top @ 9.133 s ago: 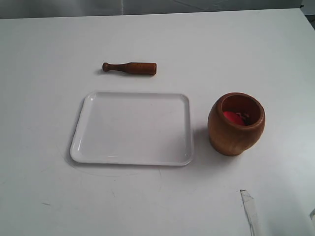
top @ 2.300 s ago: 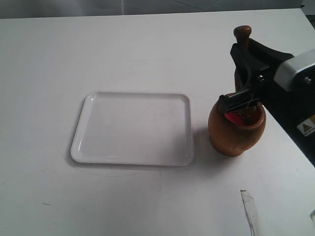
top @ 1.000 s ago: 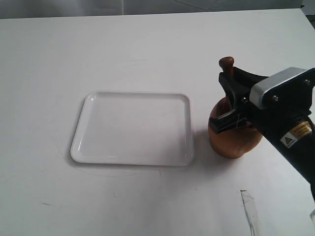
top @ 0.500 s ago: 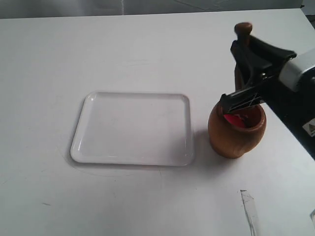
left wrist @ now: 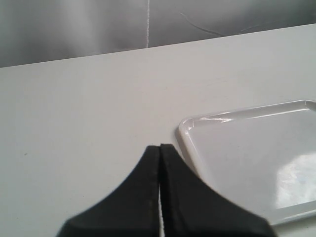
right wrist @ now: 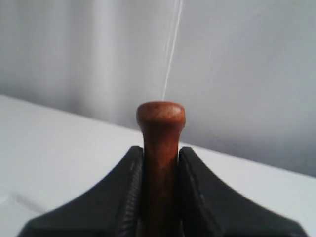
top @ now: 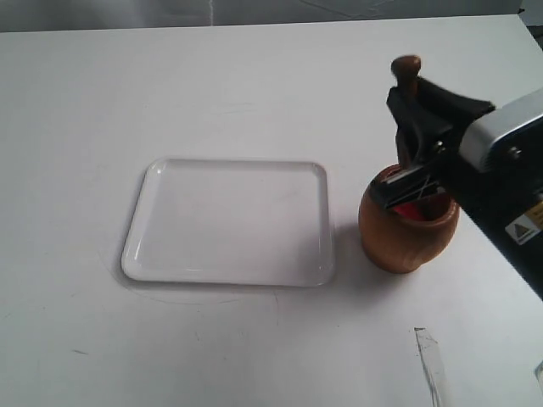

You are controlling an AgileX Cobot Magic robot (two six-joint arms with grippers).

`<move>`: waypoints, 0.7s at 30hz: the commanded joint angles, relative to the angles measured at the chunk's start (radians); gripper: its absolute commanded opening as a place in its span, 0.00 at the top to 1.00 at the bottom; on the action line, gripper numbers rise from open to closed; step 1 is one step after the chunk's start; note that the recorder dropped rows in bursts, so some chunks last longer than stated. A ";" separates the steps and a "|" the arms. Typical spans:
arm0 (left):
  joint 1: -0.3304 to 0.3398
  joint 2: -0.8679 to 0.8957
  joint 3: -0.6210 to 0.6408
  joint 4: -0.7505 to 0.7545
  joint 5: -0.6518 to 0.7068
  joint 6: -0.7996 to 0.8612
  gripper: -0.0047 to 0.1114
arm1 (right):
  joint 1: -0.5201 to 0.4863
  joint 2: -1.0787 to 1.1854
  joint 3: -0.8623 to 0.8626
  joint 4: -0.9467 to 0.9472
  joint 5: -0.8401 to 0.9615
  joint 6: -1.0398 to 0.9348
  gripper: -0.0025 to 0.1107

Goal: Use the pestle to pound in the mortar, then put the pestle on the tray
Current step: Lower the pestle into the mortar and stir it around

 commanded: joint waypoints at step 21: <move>-0.008 -0.001 0.001 -0.007 -0.003 -0.008 0.96 | -0.002 -0.352 0.022 -0.040 -0.009 -0.036 0.98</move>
